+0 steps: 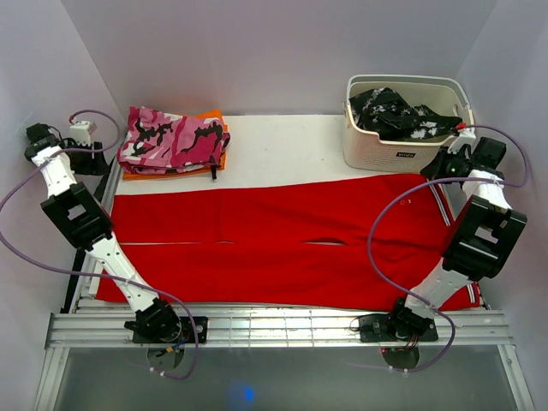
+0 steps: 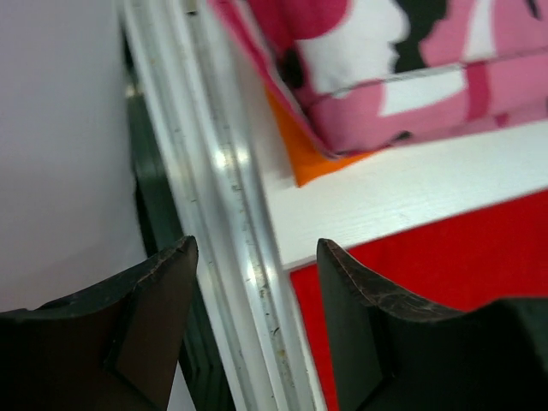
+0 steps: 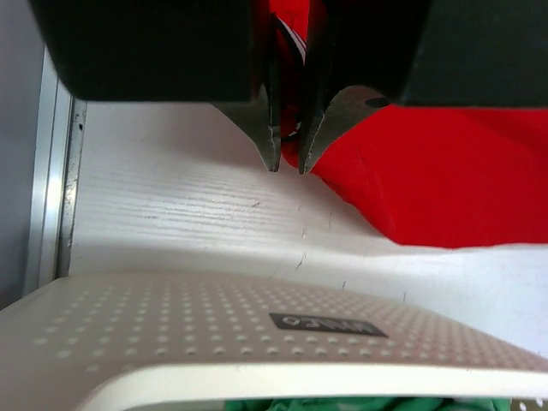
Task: Fold and stack the trousers
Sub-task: Flatten the trousers out
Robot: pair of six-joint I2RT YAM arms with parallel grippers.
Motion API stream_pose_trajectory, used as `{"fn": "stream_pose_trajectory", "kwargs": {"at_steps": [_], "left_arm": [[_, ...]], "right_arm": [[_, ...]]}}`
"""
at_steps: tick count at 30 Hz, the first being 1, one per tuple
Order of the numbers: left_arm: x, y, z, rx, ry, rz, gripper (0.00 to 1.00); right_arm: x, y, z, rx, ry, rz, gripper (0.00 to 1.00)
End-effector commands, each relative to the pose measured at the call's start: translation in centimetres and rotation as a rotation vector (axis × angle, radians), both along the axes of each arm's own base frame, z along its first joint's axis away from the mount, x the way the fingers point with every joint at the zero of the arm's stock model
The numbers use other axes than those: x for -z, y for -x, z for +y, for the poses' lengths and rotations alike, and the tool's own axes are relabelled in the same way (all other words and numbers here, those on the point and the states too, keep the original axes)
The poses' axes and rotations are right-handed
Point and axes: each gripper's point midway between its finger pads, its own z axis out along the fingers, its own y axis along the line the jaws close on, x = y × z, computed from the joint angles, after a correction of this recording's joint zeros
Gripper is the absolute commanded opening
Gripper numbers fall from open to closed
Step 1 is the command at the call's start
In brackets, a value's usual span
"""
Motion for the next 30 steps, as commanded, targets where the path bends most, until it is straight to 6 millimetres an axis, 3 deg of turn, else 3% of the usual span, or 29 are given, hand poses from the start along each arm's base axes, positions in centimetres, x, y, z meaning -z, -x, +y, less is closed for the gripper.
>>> {"fn": "stream_pose_trajectory", "kwargs": {"at_steps": [1, 6, 14, 23, 30], "left_arm": [[-0.1, 1.2, -3.2, 0.243, 0.069, -0.046, 0.68], [2.5, 4.1, -6.7, 0.464, 0.093, 0.009, 0.61], [6.2, 6.9, -7.5, 0.635, 0.059, 0.122, 0.56], [8.0, 4.1, -7.0, 0.647, -0.037, 0.107, 0.57], [10.8, 6.1, -7.4, 0.715, -0.067, 0.215, 0.5]], "right_arm": [[-1.5, -0.2, 0.4, -0.082, 0.021, -0.018, 0.08], [-1.3, -0.1, 0.3, -0.095, 0.024, 0.009, 0.08], [-0.6, 0.4, 0.6, -0.115, 0.024, 0.022, 0.08], [0.1, 0.8, 0.8, -0.138, 0.031, 0.029, 0.08], [-0.4, 0.3, 0.5, -0.149, 0.046, 0.019, 0.08]]}}
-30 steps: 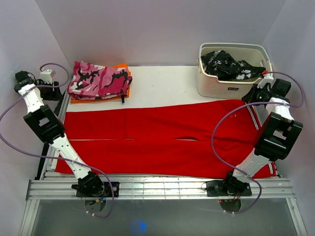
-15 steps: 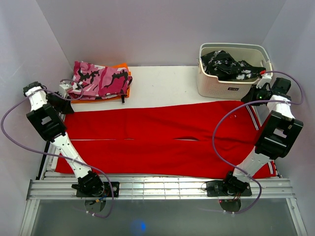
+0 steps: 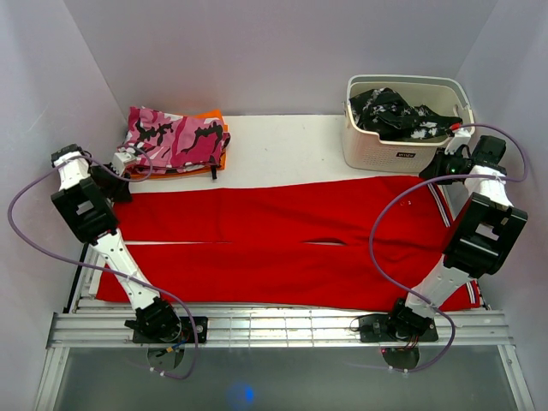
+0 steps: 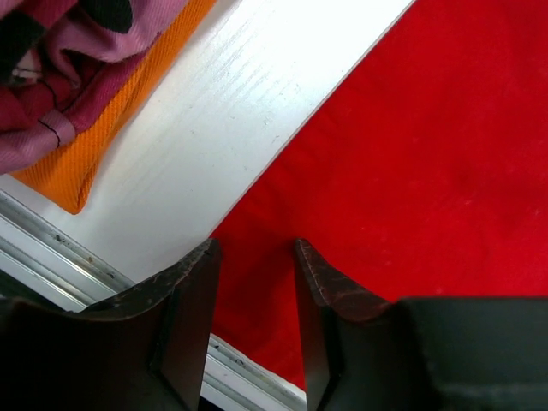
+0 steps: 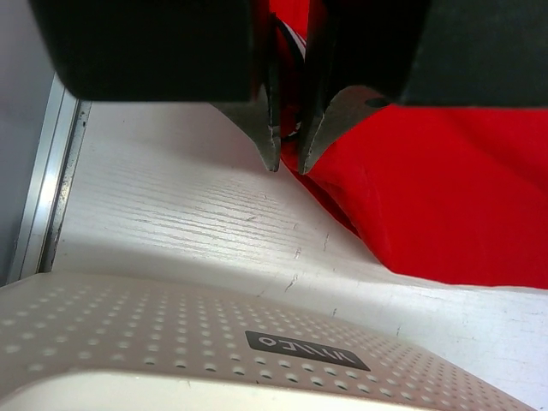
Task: Fold and stack the trousers
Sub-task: Flatten the trousers out
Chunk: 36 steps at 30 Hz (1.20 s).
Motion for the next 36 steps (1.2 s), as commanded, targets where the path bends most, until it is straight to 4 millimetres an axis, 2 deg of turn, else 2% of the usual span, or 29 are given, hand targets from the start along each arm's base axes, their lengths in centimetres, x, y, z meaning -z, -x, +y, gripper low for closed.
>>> {"fn": "stream_pose_trajectory", "kwargs": {"at_steps": [1, 3, 7, 8, 12, 14, 16, 17, 20, 22, 26, 29, 32, 35, 36], "left_arm": [[2.5, 1.7, -0.2, 0.062, -0.046, 0.065, 0.5], [3.0, 2.3, -0.3, 0.064, -0.048, 0.088, 0.5], [3.4, 3.4, -0.8, 0.073, -0.037, 0.118, 0.18], [3.3, 3.7, -1.0, 0.072, -0.033, 0.125, 0.15], [0.9, 2.1, -0.5, 0.012, -0.028, 0.05, 0.0], [-1.6, 0.4, 0.1, -0.039, -0.03, -0.041, 0.0], [-3.4, -0.2, 0.5, -0.064, -0.025, -0.106, 0.0], [-5.3, -0.8, 1.0, -0.071, -0.051, -0.167, 0.0], [-7.4, -1.2, 1.5, -0.094, -0.057, -0.251, 0.0], [-9.9, -1.1, 1.5, -0.092, -0.079, -0.321, 0.0], [-11.1, -0.2, 1.0, -0.081, -0.072, -0.35, 0.0], [-9.6, 0.4, 0.2, -0.069, -0.046, -0.302, 0.0], [-9.9, 0.5, -0.4, -0.055, 0.003, -0.274, 0.0], [-10.2, 0.6, -0.3, -0.064, -0.004, -0.284, 0.0], [-10.9, 0.5, -0.1, -0.068, -0.019, -0.306, 0.0]], "right_arm": [[-1.1, -0.6, -0.2, -0.032, 0.008, -0.026, 0.08], [-1.3, -0.7, -0.2, -0.036, 0.012, -0.026, 0.08], [-1.5, -0.5, 0.0, -0.05, 0.007, -0.026, 0.08], [-1.6, -0.4, 0.2, -0.055, 0.005, -0.03, 0.08], [-3.0, -0.3, 0.3, -0.078, 0.01, -0.058, 0.08], [-3.8, -0.3, 0.1, -0.081, 0.008, -0.072, 0.08], [-4.9, -0.3, -0.2, -0.081, 0.011, -0.09, 0.08], [-5.3, -0.3, -0.5, -0.082, 0.008, -0.1, 0.08], [-6.3, 0.0, -1.0, -0.083, 0.016, -0.118, 0.08], [-6.5, 0.3, -1.1, -0.092, 0.024, -0.121, 0.08], [-6.6, 0.8, -1.0, -0.109, 0.027, -0.124, 0.08], [-6.2, 0.8, -0.9, -0.121, 0.025, -0.117, 0.08], [-5.9, 0.9, -0.9, -0.129, 0.028, -0.105, 0.08], [-6.6, 1.2, -0.9, -0.139, 0.033, -0.12, 0.08], [-7.1, 1.3, -1.0, -0.142, 0.034, -0.132, 0.08]]}}
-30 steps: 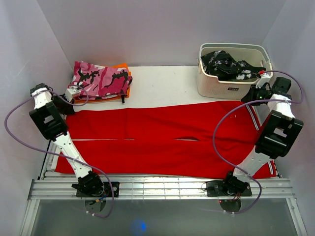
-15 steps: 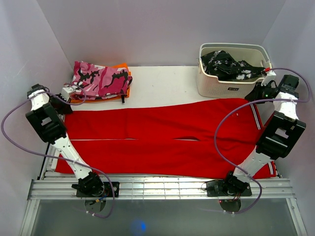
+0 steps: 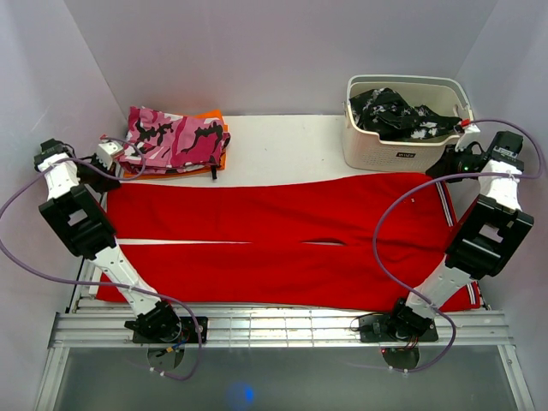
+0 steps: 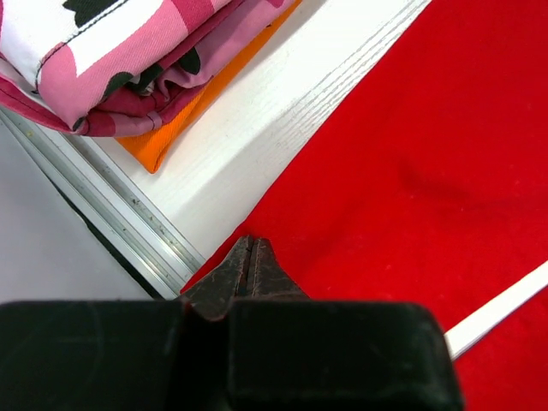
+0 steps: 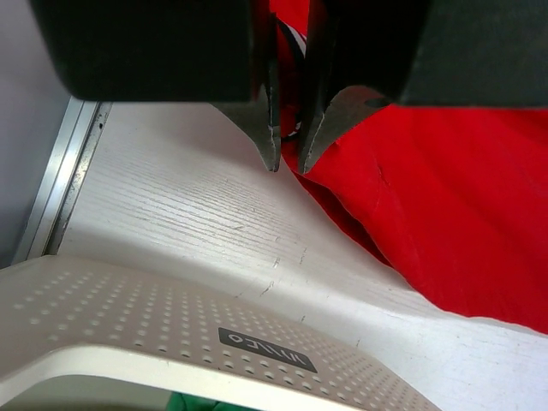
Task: Fold and stack the trousers
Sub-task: Flatten the trousers out
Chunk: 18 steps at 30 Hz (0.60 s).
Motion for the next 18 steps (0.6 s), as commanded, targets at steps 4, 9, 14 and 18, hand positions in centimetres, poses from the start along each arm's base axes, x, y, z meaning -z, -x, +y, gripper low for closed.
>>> {"fn": "stream_pose_trajectory", "kwargs": {"at_steps": [4, 9, 14, 18], "left_arm": [[-4.8, 0.3, -0.1, 0.003, -0.006, -0.12, 0.0], [-6.9, 3.5, 0.1, -0.027, 0.015, -0.175, 0.0], [-9.3, 8.9, 0.0, -0.059, -0.004, -0.241, 0.0], [-7.9, 15.0, -1.6, -0.068, 0.03, -0.218, 0.0]], "right_arm": [[-5.8, 0.5, -1.0, -0.048, 0.048, -0.123, 0.08], [-7.0, 3.7, -2.5, -0.077, 0.079, -0.123, 0.08], [-7.8, 8.2, -3.5, -0.138, 0.148, -0.127, 0.08], [-6.7, 13.5, -4.3, -0.187, 0.21, -0.094, 0.08]]}}
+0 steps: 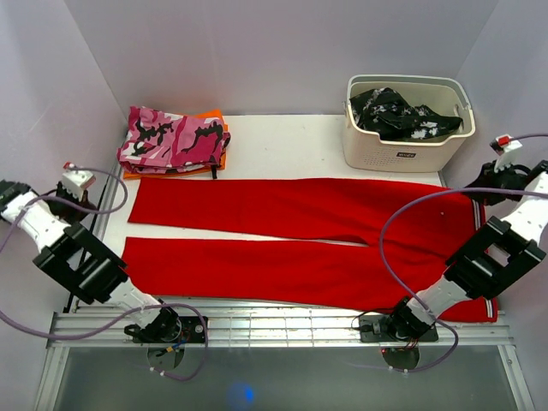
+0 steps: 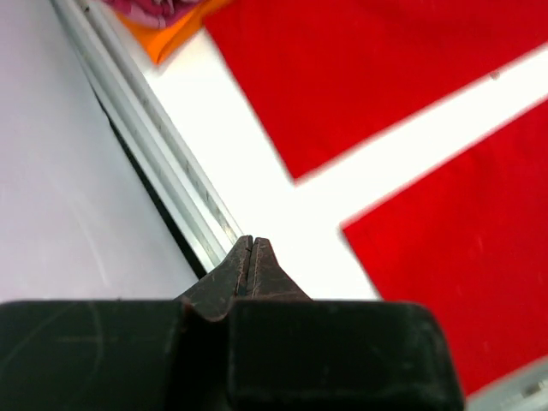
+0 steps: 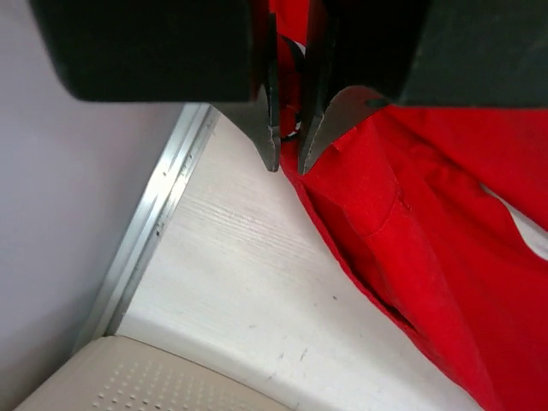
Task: Fold and stack the trousers
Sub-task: Flatten the trousers out
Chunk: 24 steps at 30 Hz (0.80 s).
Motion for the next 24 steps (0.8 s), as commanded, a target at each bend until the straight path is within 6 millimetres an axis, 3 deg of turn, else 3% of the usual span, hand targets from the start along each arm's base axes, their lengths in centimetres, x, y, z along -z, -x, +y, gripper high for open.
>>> {"fn": "stream_pose_trajectory", "kwargs": {"at_steps": [1, 3, 5, 6, 7, 9, 10, 11, 16, 17, 18, 20, 24], "left_arm": [[-0.6, 4.5, -2.9, 0.056, 0.027, -0.06, 0.0], [0.4, 6.4, -3.3, 0.054, 0.001, -0.041, 0.0], [1.2, 6.7, -4.3, 0.054, 0.042, -0.036, 0.03], [1.1, 6.3, -4.6, 0.033, 0.086, -0.031, 0.13], [0.3, 5.6, -4.3, 0.025, 0.095, -0.039, 0.36], [-0.5, 3.6, -5.0, 0.049, 0.131, -0.026, 0.58], [-0.1, 2.7, -5.0, 0.033, 0.184, 0.012, 0.94], [-1.2, 1.0, -5.3, 0.066, 0.171, 0.003, 0.98], [-0.6, -5.8, -5.8, 0.025, 0.26, 0.026, 0.98], [0.1, -7.1, -6.8, -0.027, 0.334, 0.075, 0.98], [0.6, -9.0, -5.8, -0.062, 0.305, 0.034, 0.98], [2.3, -10.8, -6.1, -0.16, 0.383, 0.086, 0.94], [5.6, -14.2, -4.9, -0.294, 0.444, 0.109, 0.9]], "right_arm": [[-1.4, 5.0, 0.4, -0.09, 0.121, -0.042, 0.08], [0.9, 6.7, 0.8, -0.135, 0.16, -0.024, 0.08], [2.3, 7.4, 1.9, -0.165, 0.157, -0.021, 0.08], [2.4, 7.2, 2.3, -0.168, 0.139, -0.03, 0.08], [2.7, 7.0, 2.5, -0.17, 0.122, -0.025, 0.08], [2.5, 6.0, 2.9, -0.159, 0.087, -0.018, 0.08], [2.7, 5.7, 2.8, -0.154, 0.066, -0.014, 0.08], [2.6, 5.4, 2.8, -0.154, 0.054, -0.01, 0.08], [3.2, 4.6, 1.5, -0.135, 0.048, 0.027, 0.08], [3.4, 4.6, 1.3, -0.136, 0.05, 0.035, 0.08], [3.6, 4.5, 1.1, -0.134, 0.054, 0.044, 0.08], [3.7, 4.5, 0.9, -0.133, 0.058, 0.052, 0.08], [4.0, 4.0, 0.4, -0.119, 0.062, 0.068, 0.08]]}}
